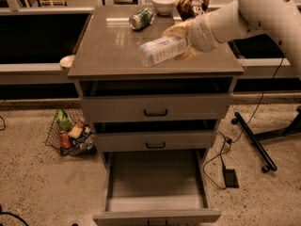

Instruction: Pick blue plastic bottle from bottom drawer and place on counter

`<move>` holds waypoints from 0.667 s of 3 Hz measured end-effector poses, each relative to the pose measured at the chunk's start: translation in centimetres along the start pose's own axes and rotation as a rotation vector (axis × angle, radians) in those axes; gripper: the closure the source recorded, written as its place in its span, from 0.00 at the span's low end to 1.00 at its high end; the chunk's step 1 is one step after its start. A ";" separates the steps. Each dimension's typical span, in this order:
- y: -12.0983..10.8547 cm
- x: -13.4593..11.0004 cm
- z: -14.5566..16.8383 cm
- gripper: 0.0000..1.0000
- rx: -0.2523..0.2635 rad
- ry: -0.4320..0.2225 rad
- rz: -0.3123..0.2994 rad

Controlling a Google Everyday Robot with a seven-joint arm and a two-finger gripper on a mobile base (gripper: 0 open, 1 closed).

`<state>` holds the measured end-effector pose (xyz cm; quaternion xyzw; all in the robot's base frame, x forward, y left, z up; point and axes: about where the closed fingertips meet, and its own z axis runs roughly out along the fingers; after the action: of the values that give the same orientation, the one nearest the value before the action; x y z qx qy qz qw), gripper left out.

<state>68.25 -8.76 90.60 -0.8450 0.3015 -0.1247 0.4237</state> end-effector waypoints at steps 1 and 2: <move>-1.9 2.3 3.6 1.00 0.002 -0.057 0.035; -3.8 4.6 6.3 1.00 0.011 -0.077 0.066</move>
Offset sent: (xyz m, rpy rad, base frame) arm 0.1349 0.0335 -0.0001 0.1103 0.0850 0.0014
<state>76.32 -5.79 89.58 -0.8363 0.3122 -0.0797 0.4436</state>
